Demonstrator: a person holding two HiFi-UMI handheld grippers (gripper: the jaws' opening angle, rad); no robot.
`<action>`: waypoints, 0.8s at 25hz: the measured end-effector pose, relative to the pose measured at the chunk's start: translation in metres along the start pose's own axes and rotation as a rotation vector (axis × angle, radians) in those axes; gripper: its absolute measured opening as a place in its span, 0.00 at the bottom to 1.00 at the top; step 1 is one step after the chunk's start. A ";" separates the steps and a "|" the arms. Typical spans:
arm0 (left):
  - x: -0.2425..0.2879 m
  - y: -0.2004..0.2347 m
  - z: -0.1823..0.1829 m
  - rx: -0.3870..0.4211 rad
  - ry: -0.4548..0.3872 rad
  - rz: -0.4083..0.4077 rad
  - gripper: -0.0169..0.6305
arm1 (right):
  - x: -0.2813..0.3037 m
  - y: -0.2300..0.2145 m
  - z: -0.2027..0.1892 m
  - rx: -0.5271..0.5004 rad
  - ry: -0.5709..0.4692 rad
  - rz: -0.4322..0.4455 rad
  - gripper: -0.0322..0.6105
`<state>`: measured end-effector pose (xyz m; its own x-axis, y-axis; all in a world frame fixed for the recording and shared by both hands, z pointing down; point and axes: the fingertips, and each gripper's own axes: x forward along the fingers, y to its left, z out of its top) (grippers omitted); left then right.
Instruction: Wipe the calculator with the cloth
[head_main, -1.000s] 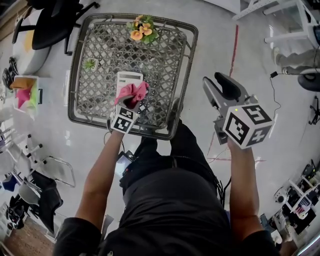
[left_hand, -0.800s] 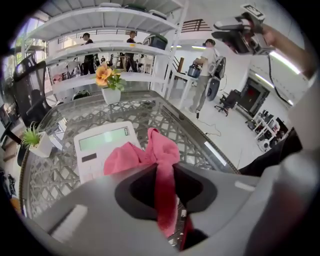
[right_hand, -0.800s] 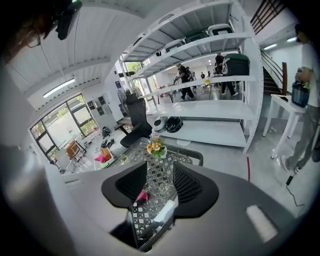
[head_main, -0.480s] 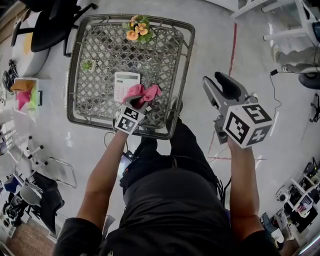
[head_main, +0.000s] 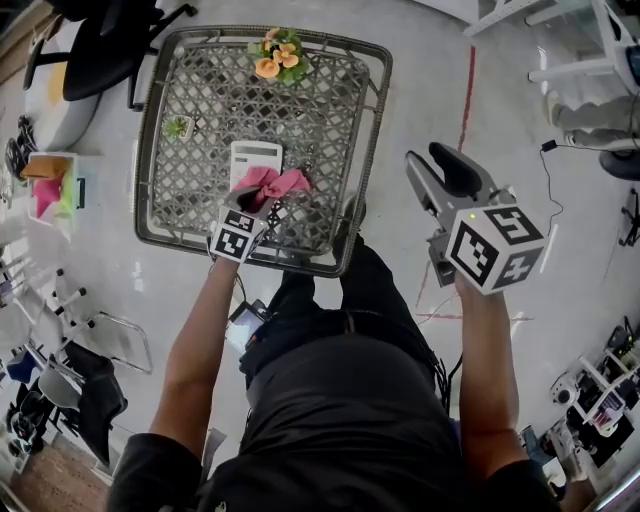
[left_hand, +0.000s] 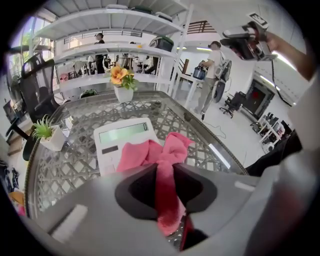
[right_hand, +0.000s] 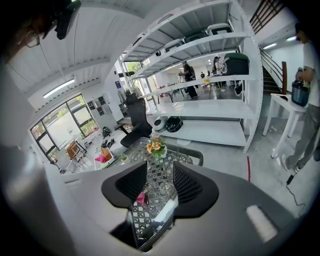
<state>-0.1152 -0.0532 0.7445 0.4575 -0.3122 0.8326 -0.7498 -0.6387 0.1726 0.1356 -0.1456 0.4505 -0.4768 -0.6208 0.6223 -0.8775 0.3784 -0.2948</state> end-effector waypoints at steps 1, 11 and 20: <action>-0.001 0.005 -0.002 -0.003 -0.002 0.009 0.24 | 0.000 0.001 0.000 -0.001 0.000 0.001 0.30; -0.016 0.039 -0.023 -0.057 0.008 0.069 0.24 | 0.002 0.012 0.000 -0.012 0.001 0.005 0.30; -0.034 0.070 -0.042 -0.107 0.027 0.122 0.24 | 0.000 0.026 0.001 -0.025 -0.004 0.008 0.30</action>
<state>-0.2031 -0.0575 0.7506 0.3482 -0.3633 0.8642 -0.8463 -0.5182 0.1231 0.1125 -0.1366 0.4421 -0.4840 -0.6201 0.6173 -0.8720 0.4007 -0.2812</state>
